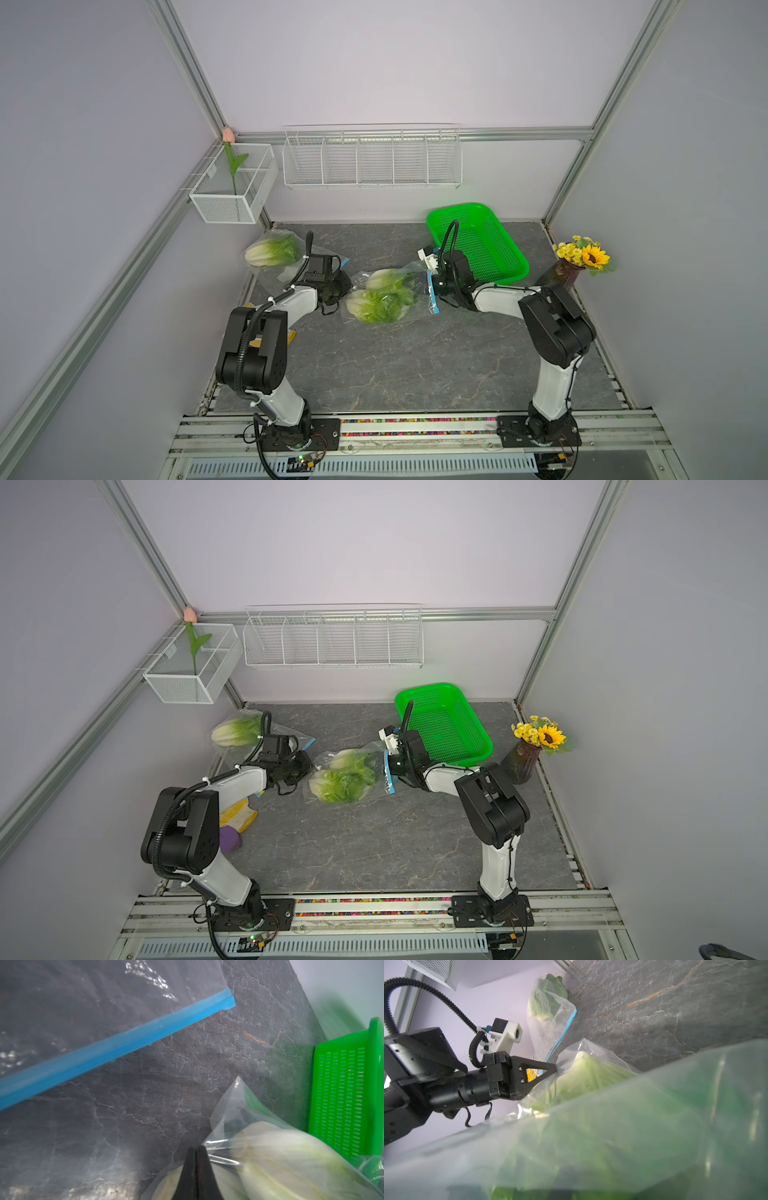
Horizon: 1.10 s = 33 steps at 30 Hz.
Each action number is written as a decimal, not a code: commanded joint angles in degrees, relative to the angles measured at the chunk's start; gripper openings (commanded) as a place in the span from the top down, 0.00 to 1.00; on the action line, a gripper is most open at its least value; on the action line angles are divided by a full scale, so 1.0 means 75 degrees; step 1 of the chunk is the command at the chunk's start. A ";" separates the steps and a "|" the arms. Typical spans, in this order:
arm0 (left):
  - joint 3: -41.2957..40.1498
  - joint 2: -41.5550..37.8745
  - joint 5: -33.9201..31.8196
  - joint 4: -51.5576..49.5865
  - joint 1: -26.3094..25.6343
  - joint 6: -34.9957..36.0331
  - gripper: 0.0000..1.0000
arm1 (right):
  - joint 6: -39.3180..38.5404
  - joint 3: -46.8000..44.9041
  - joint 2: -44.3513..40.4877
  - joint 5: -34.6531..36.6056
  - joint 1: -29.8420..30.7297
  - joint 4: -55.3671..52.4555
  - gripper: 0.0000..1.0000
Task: Open the zip-top bag and take out the chinese cabbages
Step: Pick up the Chinese cabbage from the zipper food storage bag.
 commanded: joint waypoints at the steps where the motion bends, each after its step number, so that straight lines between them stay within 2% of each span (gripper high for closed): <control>1: -0.0137 -0.0051 -0.0707 -0.0125 0.0205 -0.0159 1.00 | -0.0559 -0.0351 -0.0733 0.0427 -0.0187 -0.0499 0.90; 5: -0.0137 -0.0022 -0.0716 -0.0088 0.0205 -0.0203 1.00 | -0.0836 -0.0706 -0.1393 0.0645 -0.0280 -0.0909 0.91; 11: -0.0124 0.0012 -0.0715 -0.0071 0.0206 -0.0194 1.00 | -0.1974 -0.0732 -0.2358 0.1276 -0.0281 -0.2332 0.91; 15: -0.0130 0.0021 -0.0376 0.0226 0.0205 -0.0213 1.00 | -0.2491 -0.0707 -0.2528 0.0992 -0.0293 -0.2659 0.92; 16: -0.0132 0.0020 -0.0194 0.0359 0.0205 -0.0238 0.94 | -0.2524 -0.0657 -0.2428 0.0875 -0.0293 -0.2735 0.92; 20: -0.0105 -0.0014 0.0322 0.0860 0.0193 -0.0508 0.36 | -0.2423 -0.0419 -0.1797 0.0563 -0.0300 -0.2726 0.93; 24: 0.0025 0.0094 0.0482 0.1014 0.0023 -0.0483 0.01 | -0.2503 0.0220 -0.0955 0.0265 -0.0303 -0.3104 0.92; 32: 0.0370 0.0779 0.0485 0.1048 -0.0454 -0.0590 0.01 | -0.2532 0.1055 0.0008 -0.0247 -0.0020 -0.3064 0.92; 33: 0.0412 0.0884 0.0551 0.1014 -0.0481 -0.0702 0.06 | -0.2510 0.1105 0.0056 -0.0200 -0.0004 -0.3060 0.92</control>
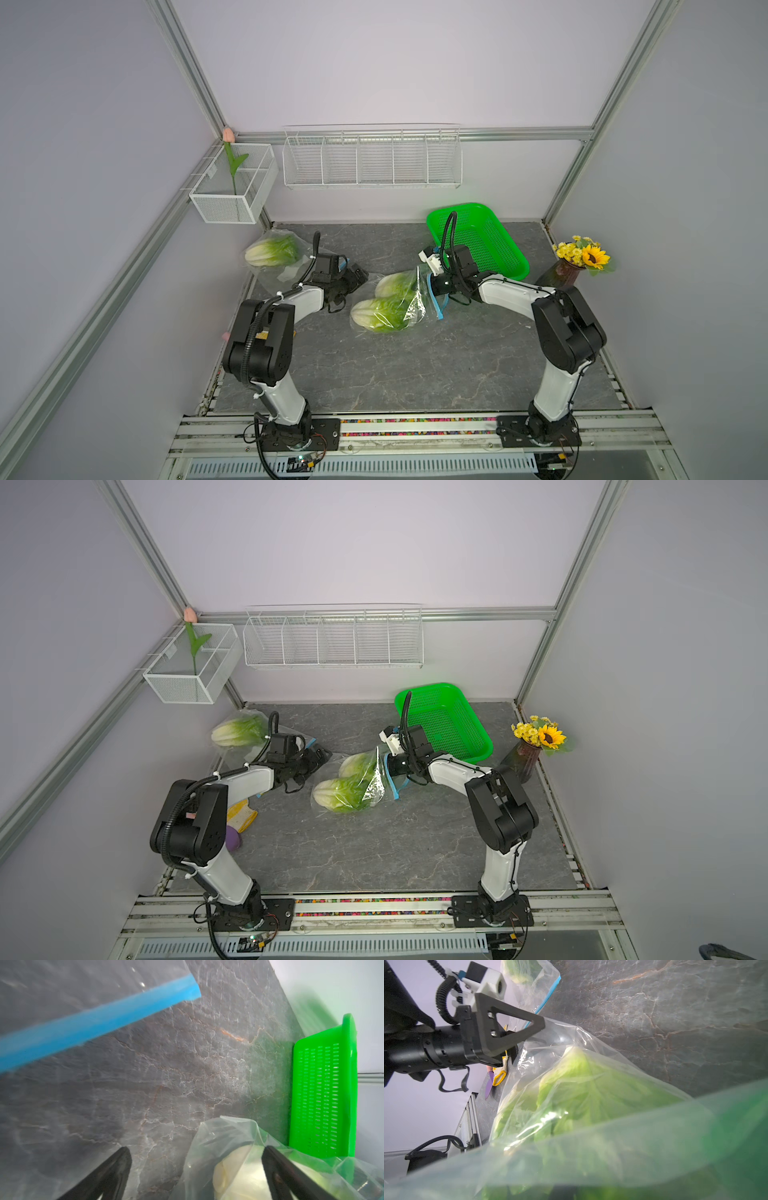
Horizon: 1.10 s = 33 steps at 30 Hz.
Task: Open the zip-top bag and take out the chinese cabbages
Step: Pick up the Chinese cabbage from the zipper food storage bag.
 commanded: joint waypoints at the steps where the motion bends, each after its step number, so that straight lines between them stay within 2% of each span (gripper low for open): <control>1: 0.0303 0.0346 0.0113 0.0071 -0.0101 -0.0366 0.13 | -0.0130 0.0198 0.0213 -0.0203 0.0153 -0.0153 0.92; 2: 0.0283 0.0387 0.0131 0.0141 -0.0137 -0.0481 0.20 | -0.0086 0.0212 0.0226 -0.0189 0.0153 -0.0116 0.92; 4: 0.0210 0.0412 0.0111 0.0296 -0.0193 -0.0600 0.44 | -0.0084 0.0213 0.0226 -0.0217 0.0157 -0.0083 0.92; 7: 0.0227 0.0418 -0.0062 0.0238 -0.0198 -0.0621 0.98 | -0.0130 0.0150 0.0131 -0.0268 0.0165 -0.0094 0.92; 10: 0.0245 0.0311 -0.0363 -0.0005 -0.0186 -0.0555 1.00 | -0.0200 -0.0151 -0.0241 0.0023 0.0162 0.0000 0.92; 14: -0.0025 -0.0006 -0.0967 -0.0040 -0.0077 -0.0766 1.00 | -0.0192 -0.0921 -0.0989 0.0477 0.0141 0.0534 0.84; 21: -0.0601 -0.0341 -0.1305 0.0078 0.0345 -0.1131 1.00 | 0.0147 -0.2057 -0.2070 0.1107 0.0069 0.1177 0.91; 27: -0.0638 -0.0413 -0.1338 0.0008 0.0449 -0.1034 1.00 | -0.0047 -0.2496 -0.3074 0.1648 -0.0089 0.0920 0.93; 33: -0.0602 -0.0409 -0.1386 -0.0053 0.0471 -0.0933 1.00 | -0.0556 -0.2321 -0.4169 0.2490 -0.0310 -0.0011 0.93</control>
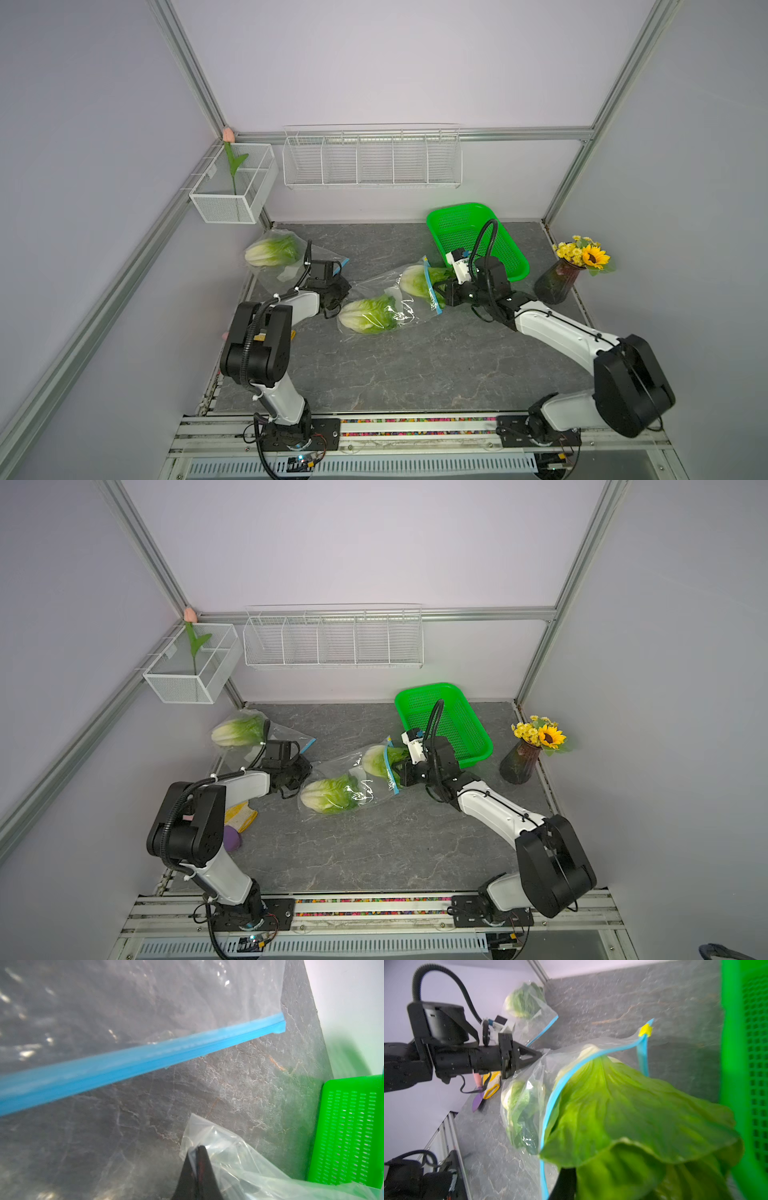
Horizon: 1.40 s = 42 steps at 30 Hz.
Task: Open the zip-top bag and take out the chinese cabbages
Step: Pick up the Chinese cabbage from the zipper food storage bag, then place the Chinese cabbage in the basket.
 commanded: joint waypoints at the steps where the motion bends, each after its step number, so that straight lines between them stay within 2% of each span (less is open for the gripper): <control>1: 0.0001 -0.0161 -0.0304 -0.0077 0.0083 -0.0002 1.00 | -0.0563 0.0207 -0.0667 0.0888 -0.0104 -0.0645 0.93; 5: 0.0022 -0.0159 -0.0308 -0.0089 0.0118 0.0055 1.00 | -0.0755 0.0607 -0.1248 0.1877 -0.0185 -0.1193 0.93; 8: 0.0068 -0.0155 -0.0300 -0.0121 0.0120 0.0188 1.00 | -0.0524 0.0826 -0.1447 0.2541 -0.0382 -0.1210 0.93; 12: 0.0164 -0.0205 -0.0244 -0.0211 0.0121 0.0472 1.00 | 0.0151 0.1199 -0.1190 0.2751 -0.0942 -0.0810 0.93; 17: 0.0211 -0.0295 -0.0210 -0.0288 0.0120 0.0638 1.00 | 0.1059 0.1964 0.0058 0.2166 -0.1693 -0.0336 0.93; 20: 0.0212 -0.0317 -0.0135 -0.0277 0.0120 0.0668 1.00 | 0.1641 0.2301 0.1008 0.1776 -0.1998 0.0414 0.93; 28: 0.0188 -0.0378 0.0035 -0.0271 0.0108 0.0747 1.00 | 0.2120 0.3436 0.3254 0.1450 -0.2068 0.1699 0.93; 35: 0.0212 -0.0394 0.0207 -0.0312 0.0096 0.0818 1.00 | 0.2460 0.4078 0.4676 0.1396 -0.2068 0.2341 0.93; 39: 0.0212 -0.0395 0.0246 -0.0300 0.0073 0.0826 1.00 | 0.2630 0.4460 0.5343 0.1206 -0.2068 0.2373 0.87; 42: 0.0234 -0.0384 0.0294 -0.0318 0.0061 0.0834 1.00 | 0.2635 0.4507 0.5607 0.1124 -0.2043 0.2396 0.79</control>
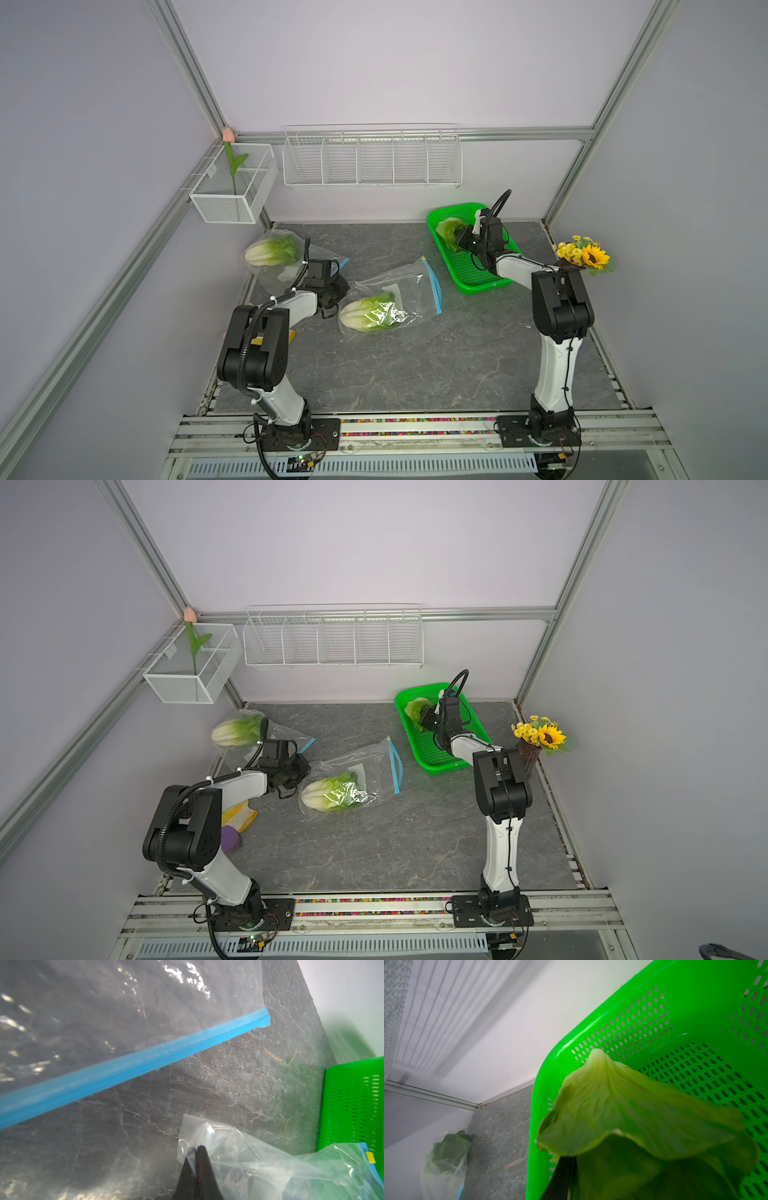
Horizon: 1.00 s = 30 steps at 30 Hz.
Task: Open the zip-top bag and take out the chinese cabbages
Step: Place the Chinese cabbage in the basket.
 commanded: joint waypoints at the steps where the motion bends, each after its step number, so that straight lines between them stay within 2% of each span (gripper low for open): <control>1: 0.0213 -0.0150 0.0080 -0.0067 -0.0026 0.0070 1.00 | 0.0146 0.0148 0.0150 -0.0223 0.0028 0.0428 0.75; 4: 0.0257 -0.0133 0.0073 -0.0116 -0.0035 0.0105 1.00 | 0.0079 0.0016 0.0048 -0.0174 0.0028 0.0396 0.56; 9: 0.0306 -0.0150 0.0055 -0.0207 -0.0038 0.0145 1.00 | -0.0191 -0.0460 -0.0594 0.0025 0.0031 0.0206 0.38; 12: 0.0318 -0.0221 -0.0041 -0.0266 -0.0038 0.0165 1.00 | -0.0277 -0.0961 -0.1129 0.0187 0.0025 0.0172 0.30; 15: 0.0294 -0.0292 -0.0122 -0.0292 -0.0038 0.0160 0.99 | -0.0437 -0.1520 -0.1712 0.0278 0.0025 0.0101 0.27; 20: 0.0307 -0.0369 -0.0161 -0.0345 -0.0032 0.0192 0.85 | -0.0697 -0.2182 -0.2596 0.0211 0.0028 -0.0189 0.24; 24: 0.0302 -0.0592 -0.0314 -0.0535 -0.0038 0.0317 0.70 | -0.1024 -0.2786 -0.3505 0.0081 0.0054 -0.0378 0.24; 30: 0.0209 -0.1204 -0.0930 -0.1341 -0.0038 0.0872 0.27 | -0.2088 -0.3448 -0.4727 -0.0668 0.0305 -0.1641 0.25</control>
